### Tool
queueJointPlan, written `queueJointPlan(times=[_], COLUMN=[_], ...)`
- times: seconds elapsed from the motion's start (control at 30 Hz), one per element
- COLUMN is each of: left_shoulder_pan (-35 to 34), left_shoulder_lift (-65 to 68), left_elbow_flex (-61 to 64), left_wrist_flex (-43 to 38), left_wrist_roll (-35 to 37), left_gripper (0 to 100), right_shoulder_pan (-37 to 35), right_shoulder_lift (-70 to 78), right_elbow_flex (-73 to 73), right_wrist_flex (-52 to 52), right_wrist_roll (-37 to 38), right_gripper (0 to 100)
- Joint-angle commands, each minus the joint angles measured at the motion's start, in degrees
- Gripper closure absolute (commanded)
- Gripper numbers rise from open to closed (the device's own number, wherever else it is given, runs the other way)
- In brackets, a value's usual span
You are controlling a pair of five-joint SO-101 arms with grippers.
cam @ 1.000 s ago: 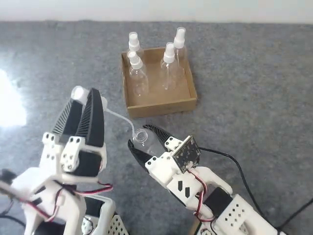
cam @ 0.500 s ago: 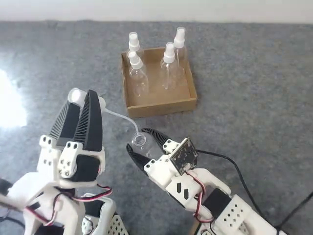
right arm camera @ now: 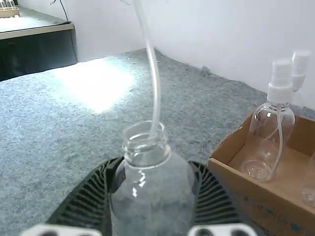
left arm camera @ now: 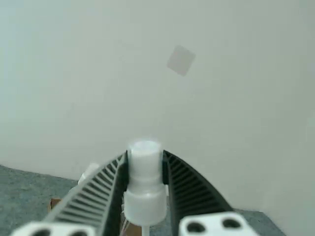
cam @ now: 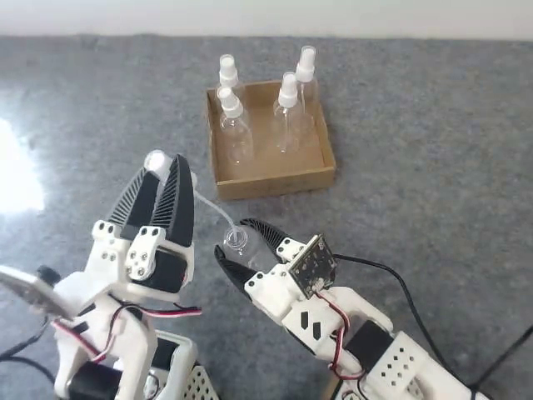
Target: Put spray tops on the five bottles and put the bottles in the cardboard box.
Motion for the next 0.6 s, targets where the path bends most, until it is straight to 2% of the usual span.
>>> queueJointPlan(times=[0.0,0.2,0.37,0.57], left_shoulder_pan=[0.1,0.2,5.0,7.6], left_shoulder_lift=[-0.2,-0.2,-0.2,-0.1], left_elbow_flex=[-0.1,2.4,3.6,4.4], left_wrist_flex=[1.8,1.5,1.5,1.5], left_wrist_roll=[-3.1,-4.2,-7.2,-8.8], left_gripper=[96,96,96,96], right_shoulder_pan=[-0.2,-0.2,-0.2,4.2], right_shoulder_lift=[-1.5,-1.5,-1.5,-1.5], right_elbow_flex=[-1.3,-1.3,-1.3,-1.4], right_wrist_flex=[-1.5,-1.5,-1.5,-1.4], right_wrist_roll=[1.1,1.1,1.1,1.1], right_gripper=[96.1,96.1,96.2,96.4])
